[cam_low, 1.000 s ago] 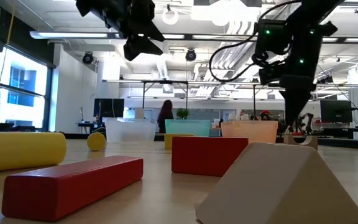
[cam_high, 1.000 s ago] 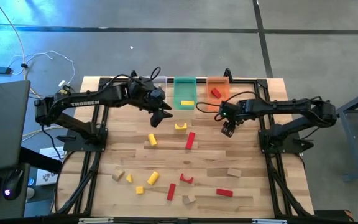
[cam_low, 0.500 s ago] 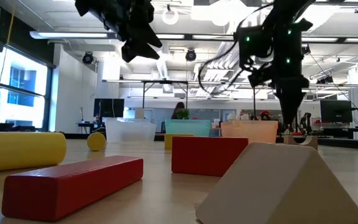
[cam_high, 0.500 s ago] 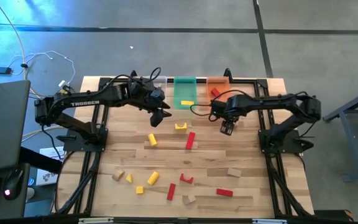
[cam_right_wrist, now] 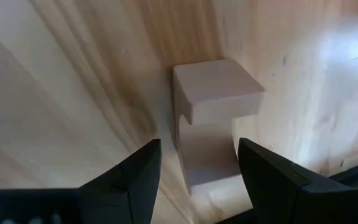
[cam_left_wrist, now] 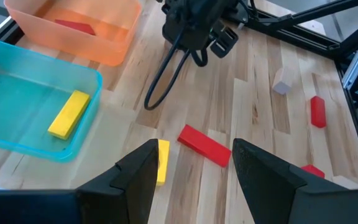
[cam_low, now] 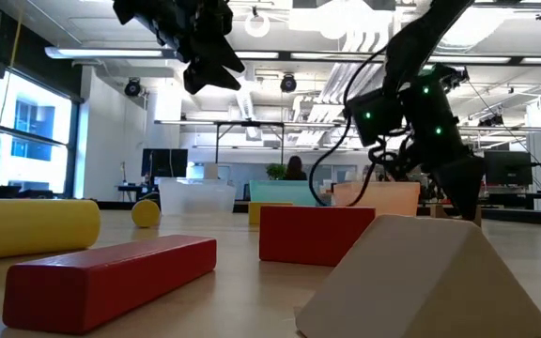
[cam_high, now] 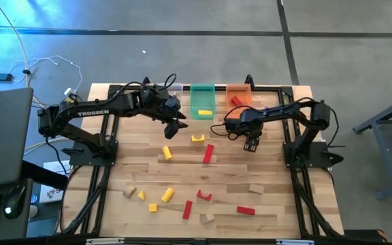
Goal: Sort & place blocks by color
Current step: Put the brown block into the white transparent bin
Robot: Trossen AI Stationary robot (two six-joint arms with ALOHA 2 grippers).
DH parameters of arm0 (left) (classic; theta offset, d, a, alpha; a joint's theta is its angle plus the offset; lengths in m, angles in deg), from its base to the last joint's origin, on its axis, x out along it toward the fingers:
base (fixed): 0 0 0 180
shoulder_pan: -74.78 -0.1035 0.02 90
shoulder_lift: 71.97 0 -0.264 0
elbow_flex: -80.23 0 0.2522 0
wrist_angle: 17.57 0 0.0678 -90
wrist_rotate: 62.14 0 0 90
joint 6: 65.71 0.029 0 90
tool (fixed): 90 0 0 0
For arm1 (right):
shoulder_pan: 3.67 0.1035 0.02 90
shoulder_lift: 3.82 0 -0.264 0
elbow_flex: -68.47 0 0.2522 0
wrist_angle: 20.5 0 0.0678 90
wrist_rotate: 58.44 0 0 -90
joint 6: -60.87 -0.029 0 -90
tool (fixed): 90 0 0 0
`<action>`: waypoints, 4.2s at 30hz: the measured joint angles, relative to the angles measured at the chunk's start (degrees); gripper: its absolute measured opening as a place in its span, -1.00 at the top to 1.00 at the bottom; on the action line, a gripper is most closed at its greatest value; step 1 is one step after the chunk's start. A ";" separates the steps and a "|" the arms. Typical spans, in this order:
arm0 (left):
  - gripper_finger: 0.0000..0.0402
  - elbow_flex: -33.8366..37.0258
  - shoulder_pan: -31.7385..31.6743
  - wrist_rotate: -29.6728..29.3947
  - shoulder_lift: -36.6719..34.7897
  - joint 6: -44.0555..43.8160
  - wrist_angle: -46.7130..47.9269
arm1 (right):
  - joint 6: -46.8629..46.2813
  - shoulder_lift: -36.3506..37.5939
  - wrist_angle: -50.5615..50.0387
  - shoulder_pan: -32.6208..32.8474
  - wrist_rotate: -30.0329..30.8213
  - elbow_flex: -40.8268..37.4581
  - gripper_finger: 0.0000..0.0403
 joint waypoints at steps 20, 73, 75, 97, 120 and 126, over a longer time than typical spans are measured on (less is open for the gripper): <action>0.03 0.00 0.00 0.02 0.02 0.00 0.17 | -3.01 -2.17 -0.35 -0.04 -2.05 0.00 0.50; 0.03 0.02 0.01 0.02 0.02 3.43 0.83 | -33.82 9.98 -4.92 29.98 -18.51 9.85 0.10; 0.03 0.02 0.00 0.02 0.02 3.43 0.82 | -35.32 9.98 -4.73 32.11 -18.51 9.85 0.10; 0.03 0.02 0.01 -0.09 0.02 2.99 0.79 | -43.10 3.45 2.32 49.05 -16.90 9.90 0.10; 0.03 0.02 0.01 -0.16 0.02 2.99 0.76 | -49.91 -7.96 4.93 49.16 -20.43 10.18 0.18; 0.03 0.01 0.00 -0.17 0.02 2.99 0.76 | -51.04 -7.85 5.08 49.00 -21.03 10.12 0.47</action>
